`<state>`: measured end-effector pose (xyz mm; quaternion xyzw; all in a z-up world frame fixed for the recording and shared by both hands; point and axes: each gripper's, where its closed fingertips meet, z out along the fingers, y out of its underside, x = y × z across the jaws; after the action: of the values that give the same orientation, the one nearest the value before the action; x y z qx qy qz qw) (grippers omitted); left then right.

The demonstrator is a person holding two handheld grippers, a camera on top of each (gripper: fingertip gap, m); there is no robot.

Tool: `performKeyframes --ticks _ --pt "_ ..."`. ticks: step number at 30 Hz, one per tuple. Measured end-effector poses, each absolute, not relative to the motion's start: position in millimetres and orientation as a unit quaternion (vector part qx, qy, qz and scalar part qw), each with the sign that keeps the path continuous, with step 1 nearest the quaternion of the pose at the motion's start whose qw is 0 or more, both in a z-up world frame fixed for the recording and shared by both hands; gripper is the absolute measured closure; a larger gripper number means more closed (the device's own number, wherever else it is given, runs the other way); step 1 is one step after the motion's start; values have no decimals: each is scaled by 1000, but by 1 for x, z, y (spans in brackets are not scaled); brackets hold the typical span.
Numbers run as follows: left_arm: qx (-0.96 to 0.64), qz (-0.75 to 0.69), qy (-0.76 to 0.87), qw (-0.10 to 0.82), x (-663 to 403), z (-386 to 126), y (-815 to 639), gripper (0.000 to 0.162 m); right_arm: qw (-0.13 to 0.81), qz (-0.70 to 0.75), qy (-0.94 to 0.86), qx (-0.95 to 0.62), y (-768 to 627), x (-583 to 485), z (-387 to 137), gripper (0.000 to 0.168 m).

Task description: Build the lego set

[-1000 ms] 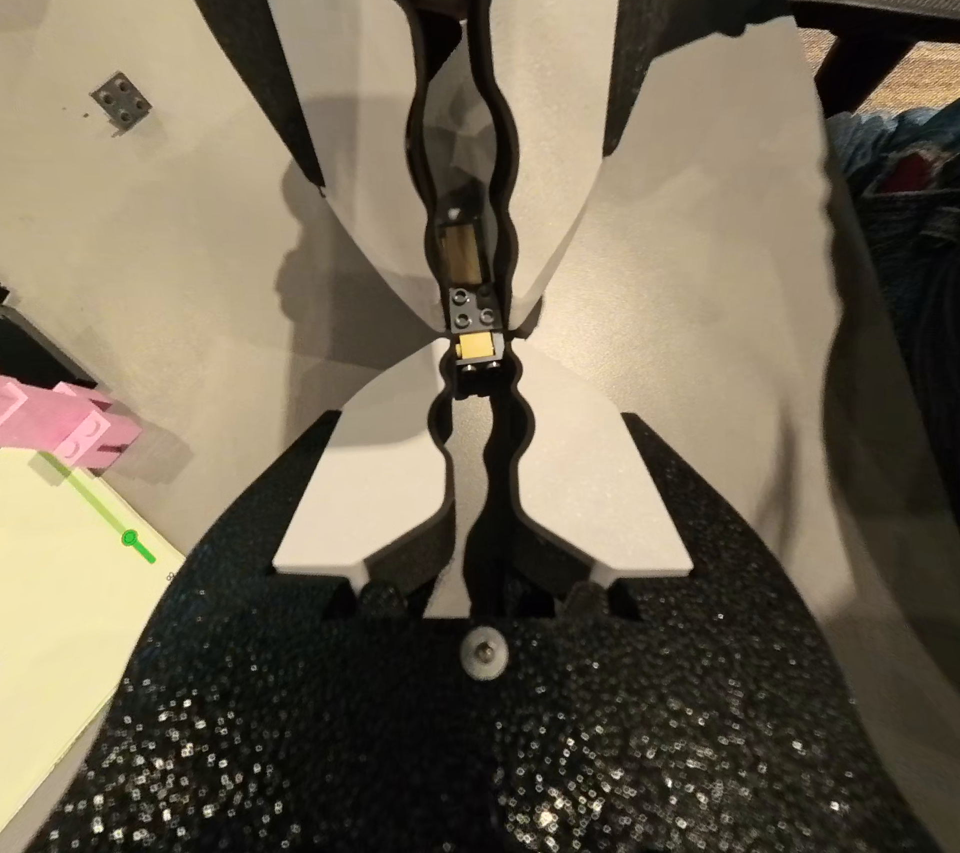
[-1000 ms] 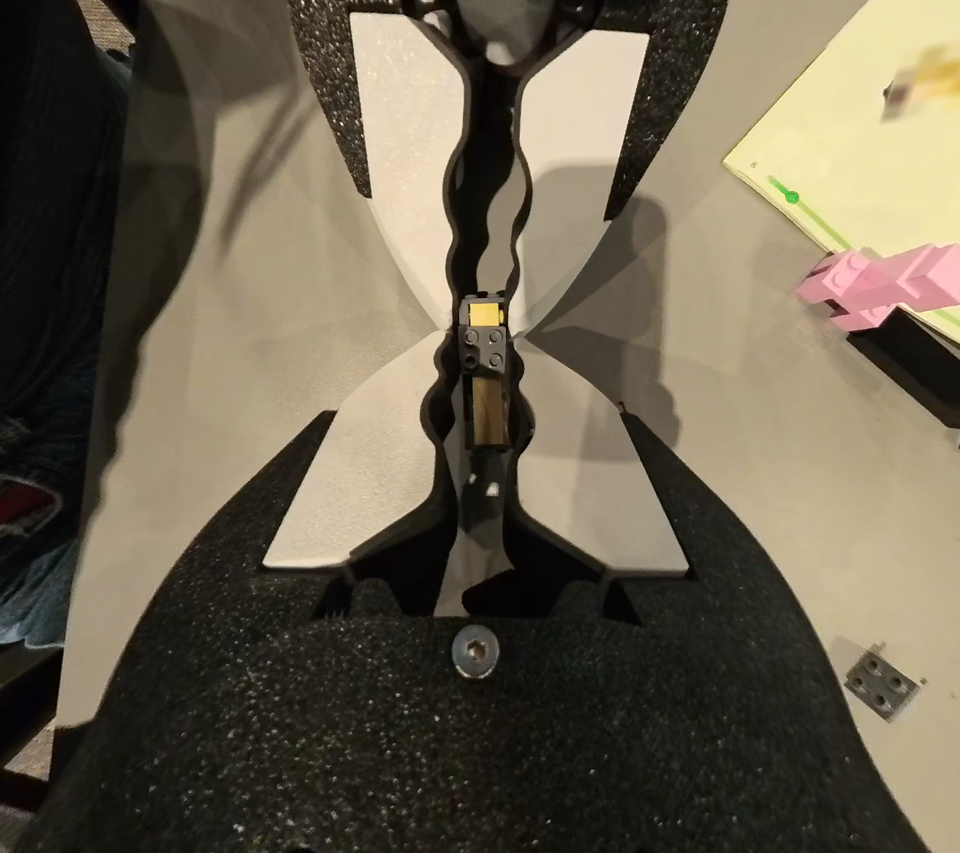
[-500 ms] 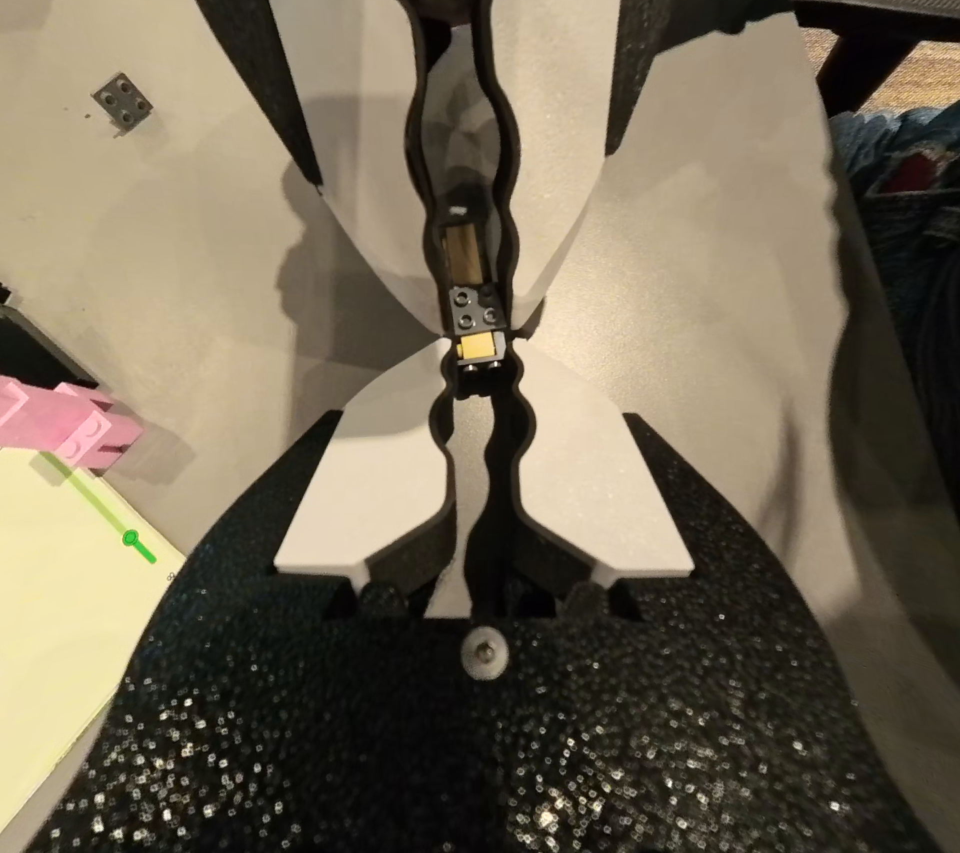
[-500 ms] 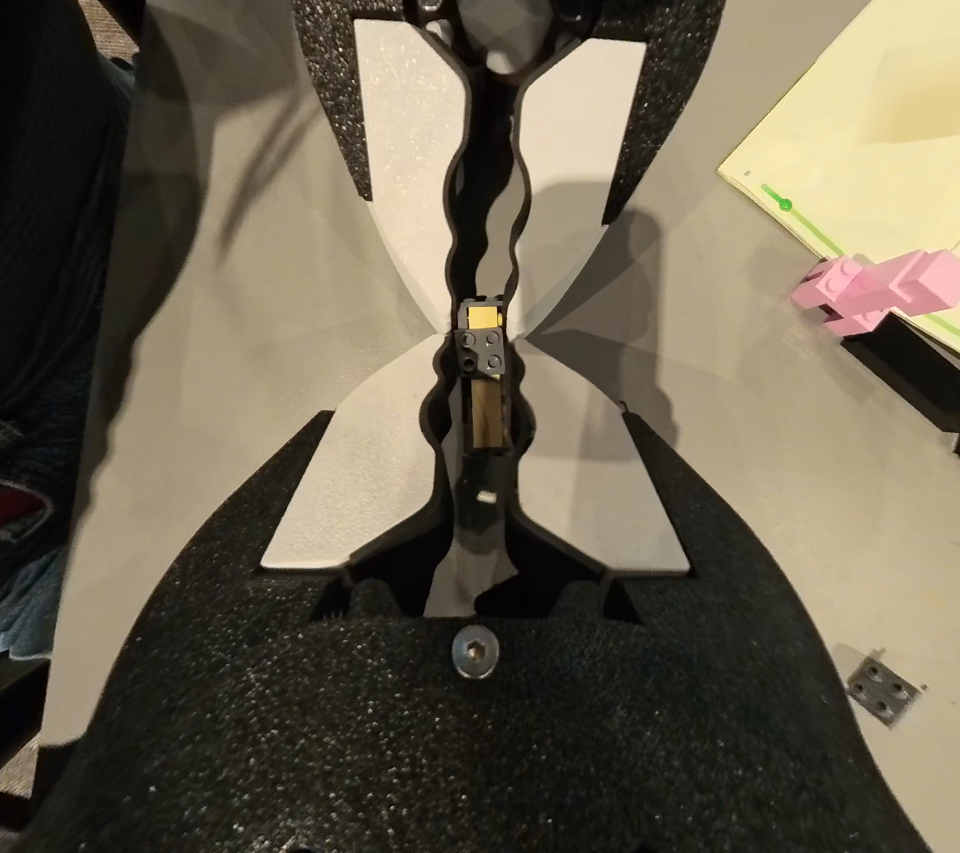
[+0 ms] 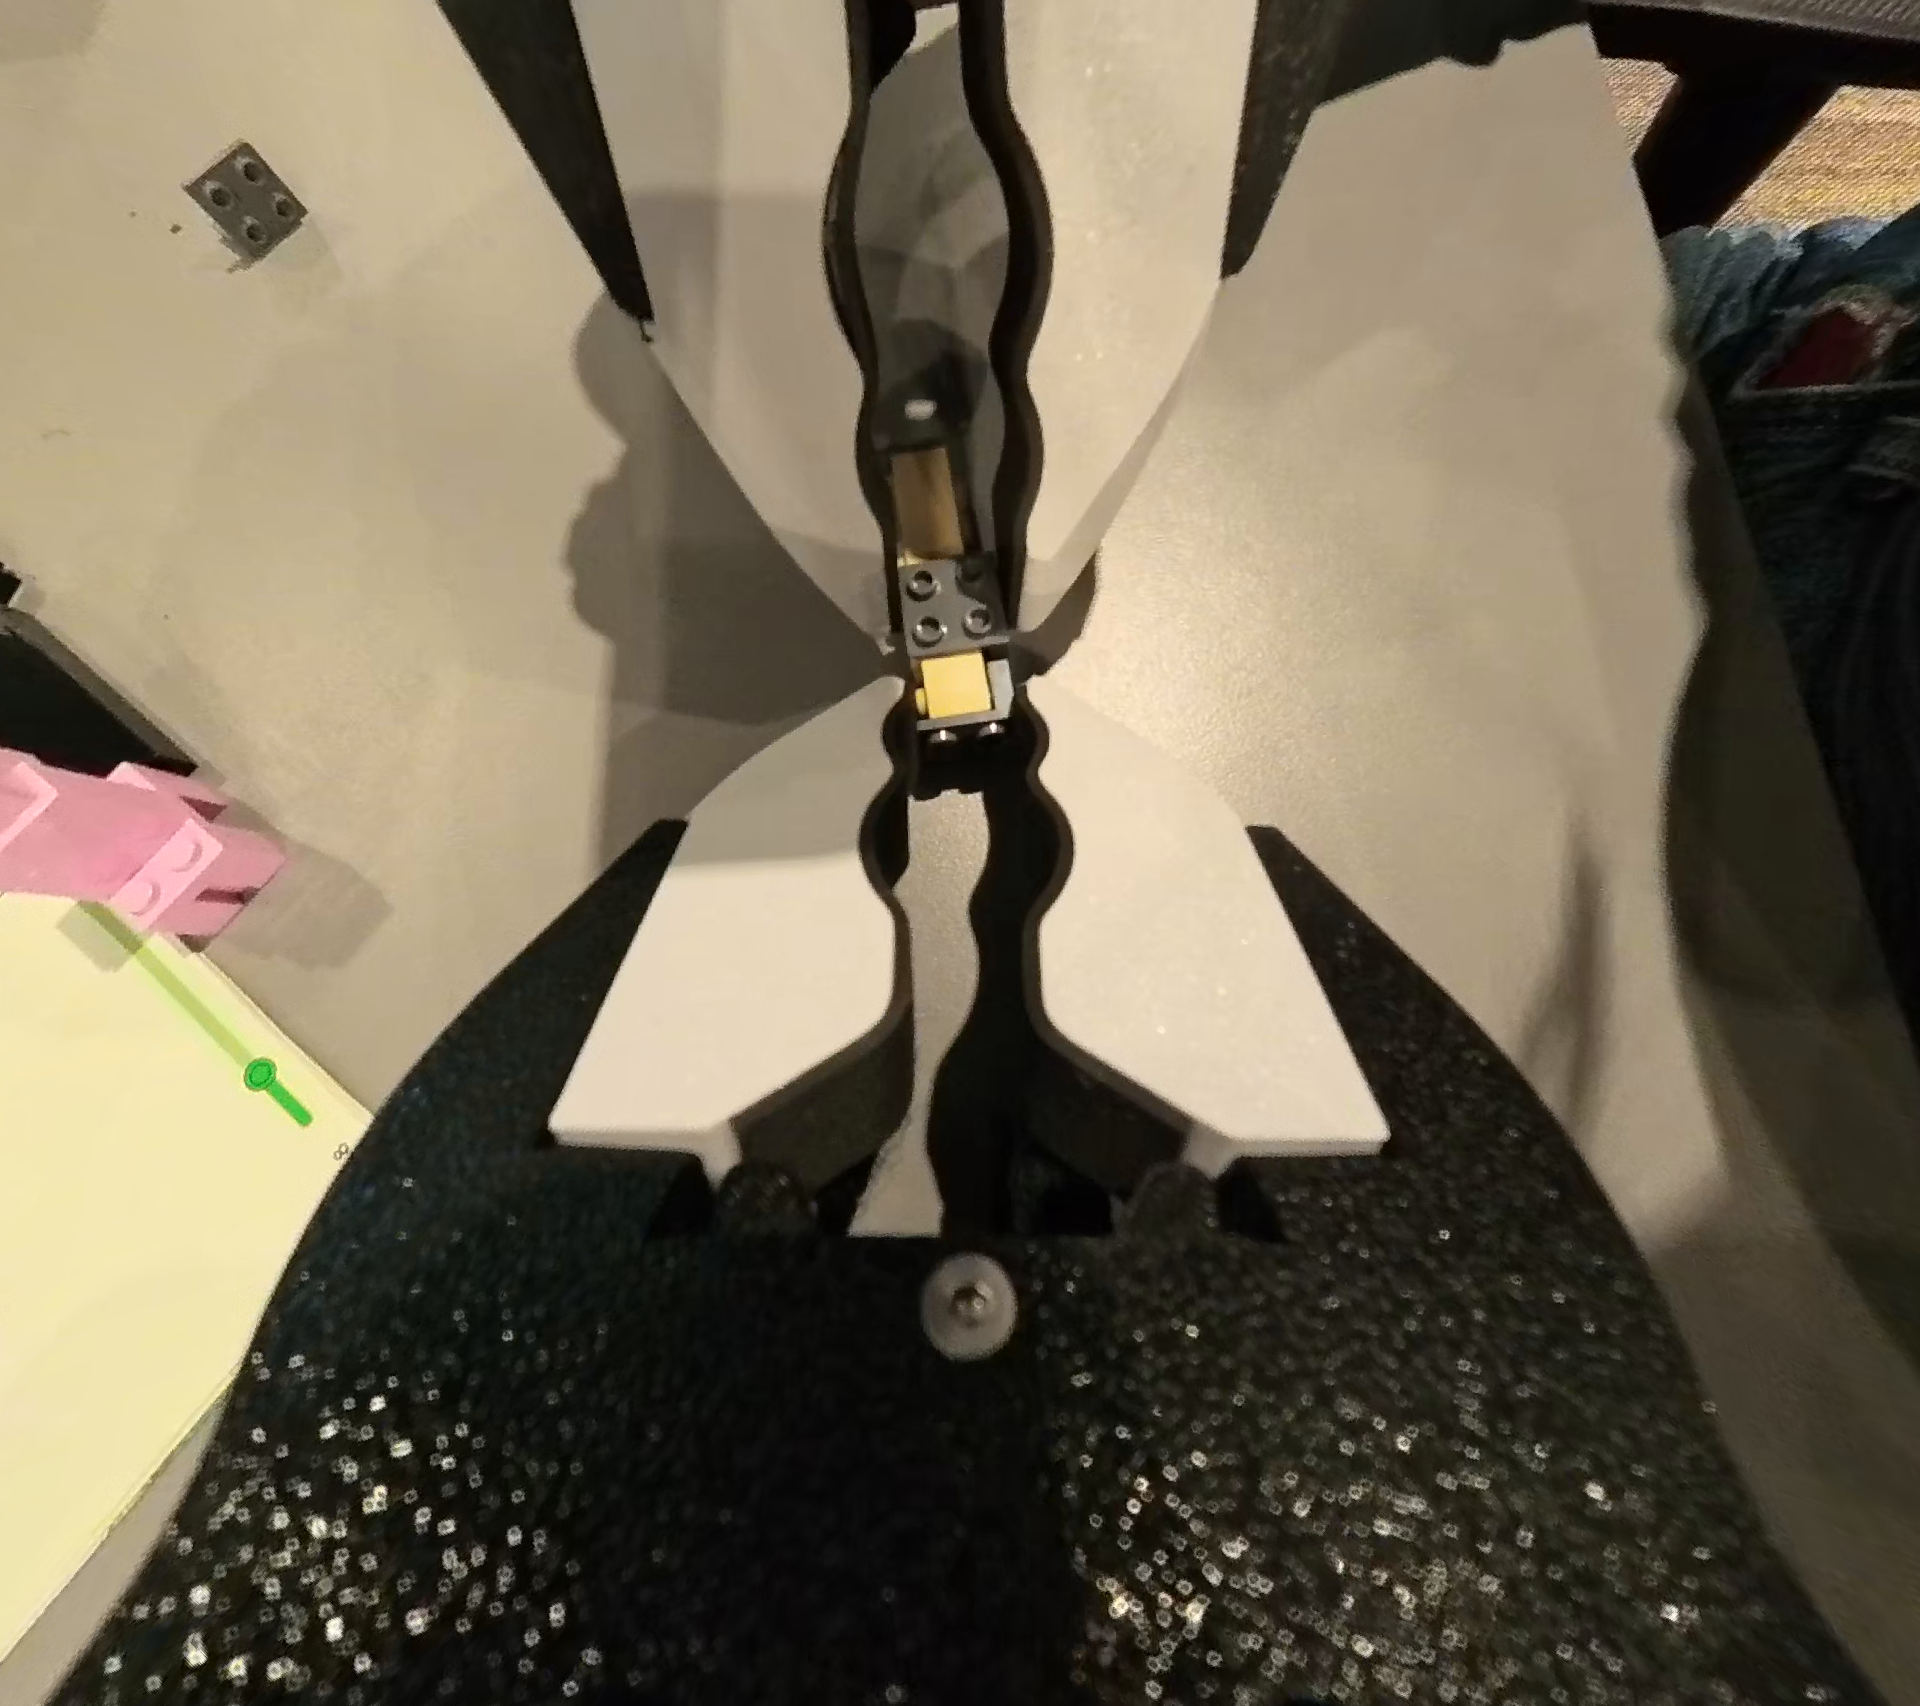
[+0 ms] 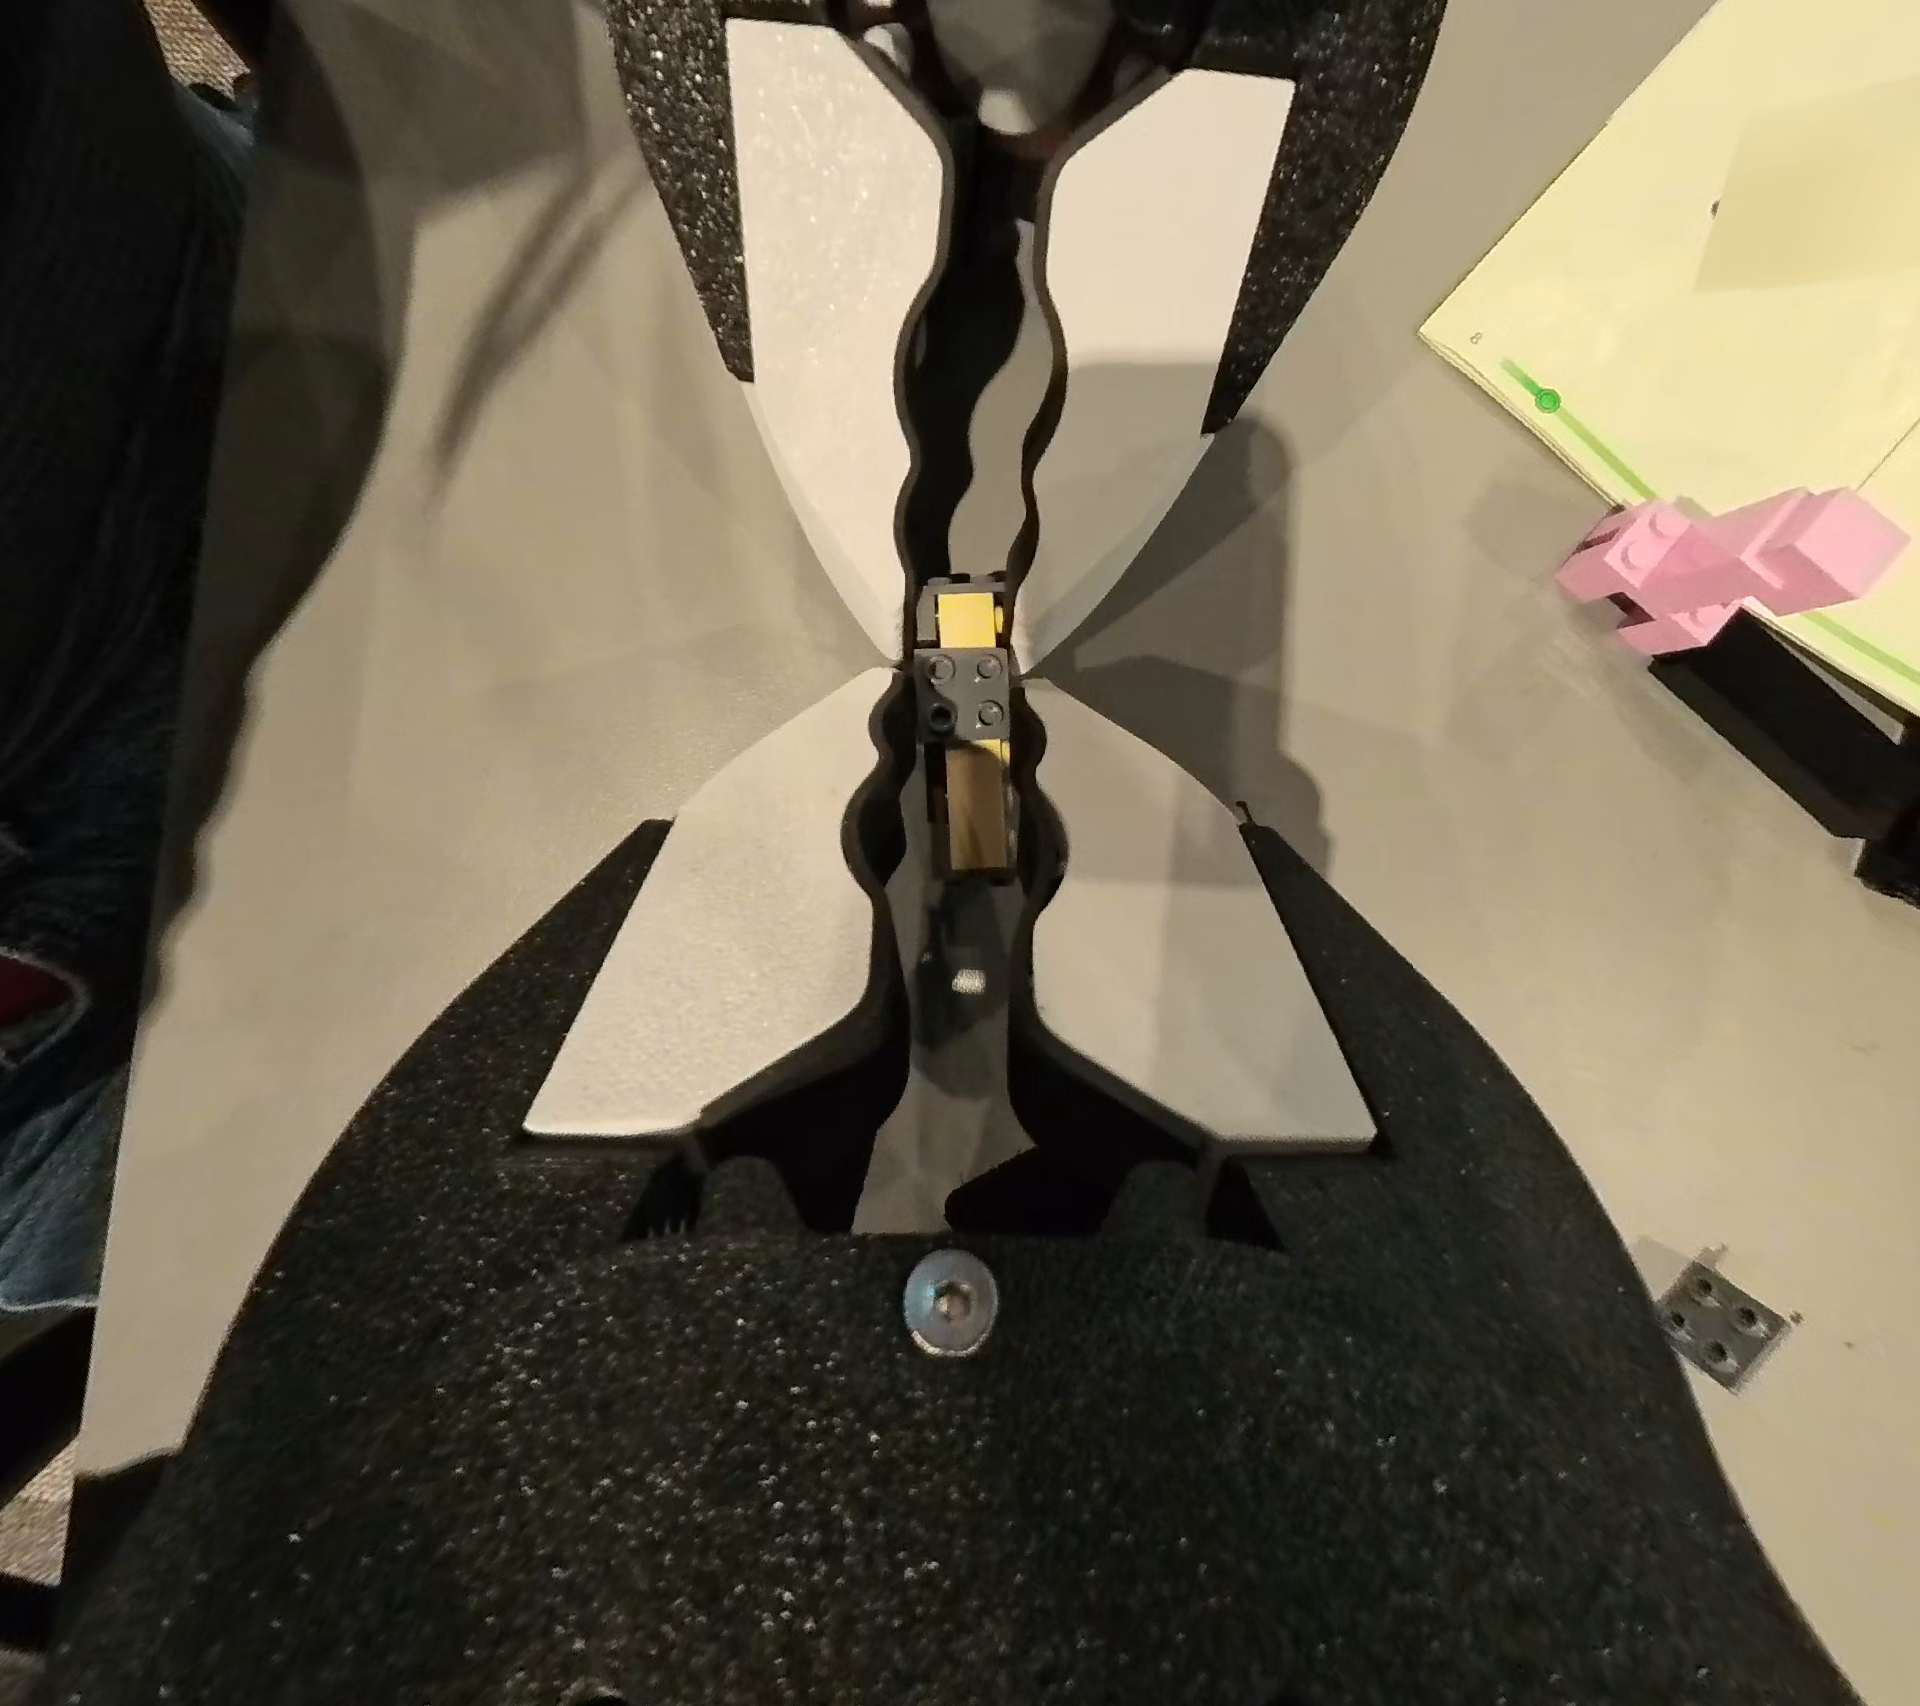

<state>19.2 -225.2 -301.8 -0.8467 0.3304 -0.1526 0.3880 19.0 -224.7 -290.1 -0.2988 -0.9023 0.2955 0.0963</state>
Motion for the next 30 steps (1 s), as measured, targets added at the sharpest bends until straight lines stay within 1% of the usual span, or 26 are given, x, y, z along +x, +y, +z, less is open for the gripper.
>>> performKeyframes --ticks 16,30 --pt "-847 -153 330 388 19 -302 -225 145 97 297 -903 -295 -225 19 -290 152" --pt "-847 -154 330 387 20 -301 -225 145 61 251 -910 -323 -224 20 -291 152"
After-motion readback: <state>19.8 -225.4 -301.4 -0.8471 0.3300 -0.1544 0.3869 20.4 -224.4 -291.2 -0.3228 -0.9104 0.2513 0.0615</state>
